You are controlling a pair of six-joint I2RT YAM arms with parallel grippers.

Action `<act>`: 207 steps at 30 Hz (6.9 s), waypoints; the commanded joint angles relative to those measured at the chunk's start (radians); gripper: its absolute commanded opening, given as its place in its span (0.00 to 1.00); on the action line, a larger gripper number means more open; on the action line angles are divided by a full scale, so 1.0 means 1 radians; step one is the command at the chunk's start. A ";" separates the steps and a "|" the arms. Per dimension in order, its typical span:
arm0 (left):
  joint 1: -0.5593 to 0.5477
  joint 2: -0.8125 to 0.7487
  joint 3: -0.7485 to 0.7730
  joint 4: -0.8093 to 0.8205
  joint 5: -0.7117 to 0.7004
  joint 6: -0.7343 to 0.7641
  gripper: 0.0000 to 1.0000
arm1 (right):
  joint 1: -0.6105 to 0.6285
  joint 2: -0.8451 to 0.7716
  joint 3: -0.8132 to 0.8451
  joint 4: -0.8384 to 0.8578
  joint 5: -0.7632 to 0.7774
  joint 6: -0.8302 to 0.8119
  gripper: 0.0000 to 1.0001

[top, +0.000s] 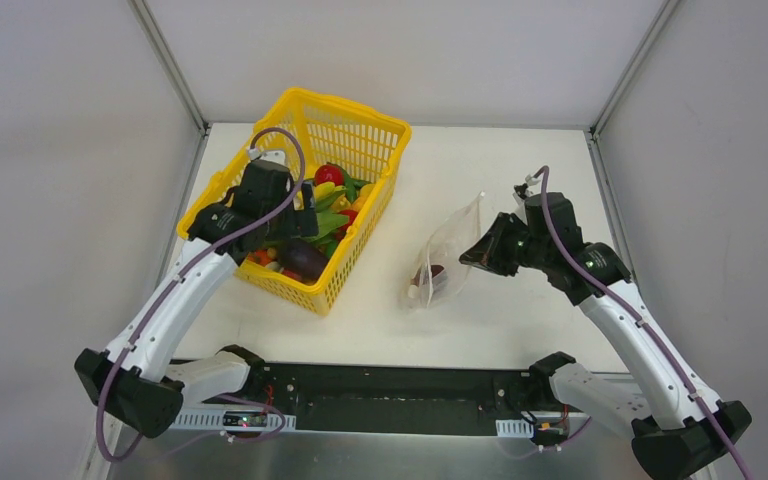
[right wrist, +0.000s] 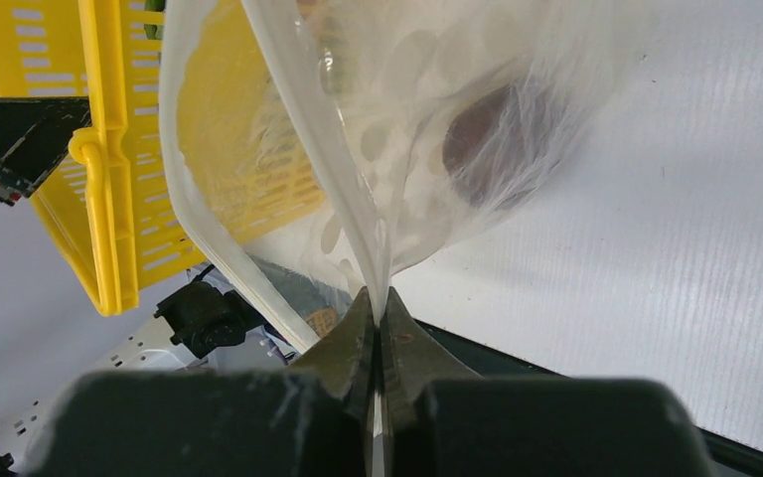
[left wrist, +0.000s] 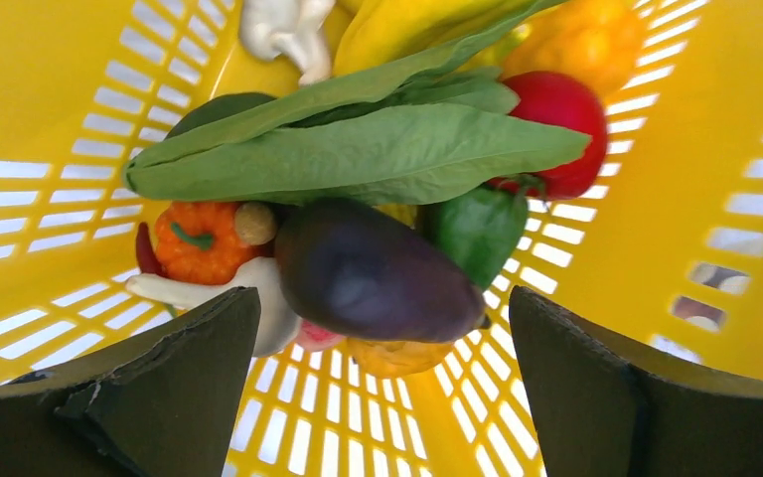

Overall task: Place the food in the zip-top bag and seal the zipper
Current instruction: Pick up the fake vegetable from the bin, then place the fake vegetable in the bin, then pick up the fake vegetable from the bin, then place the fake vegetable in the zipper food storage bag.

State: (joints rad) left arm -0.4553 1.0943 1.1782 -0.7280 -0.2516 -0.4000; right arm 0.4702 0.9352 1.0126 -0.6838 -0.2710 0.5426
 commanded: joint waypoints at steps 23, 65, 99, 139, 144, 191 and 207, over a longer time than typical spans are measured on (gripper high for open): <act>0.133 0.100 -0.385 0.454 0.099 -0.280 0.79 | 0.004 0.020 0.044 0.000 -0.025 -0.068 0.00; 0.089 -0.384 -0.242 0.505 0.302 -0.059 0.27 | 0.038 -0.020 0.024 0.042 -0.042 0.040 0.00; 0.091 0.031 -0.369 0.233 0.163 -0.160 0.82 | 0.055 -0.033 0.027 0.035 -0.042 0.037 0.00; 0.098 -0.188 -0.263 0.087 0.116 -0.068 0.07 | 0.064 -0.030 0.025 0.046 -0.034 0.056 0.00; 0.098 -0.308 -0.245 0.161 0.057 -0.084 0.07 | 0.067 -0.025 0.020 0.051 -0.034 0.058 0.00; -0.649 0.187 -0.331 1.675 -0.068 0.172 0.05 | 0.089 -0.108 -0.006 0.196 -0.045 0.180 0.01; -0.666 0.149 -0.253 1.147 0.011 0.250 0.57 | 0.089 -0.120 -0.035 0.211 -0.028 0.181 0.01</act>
State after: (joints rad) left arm -1.1133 1.2785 0.8322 0.6231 -0.2848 -0.1768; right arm 0.5545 0.8314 0.9775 -0.5236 -0.3031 0.7139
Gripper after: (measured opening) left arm 0.677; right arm 0.011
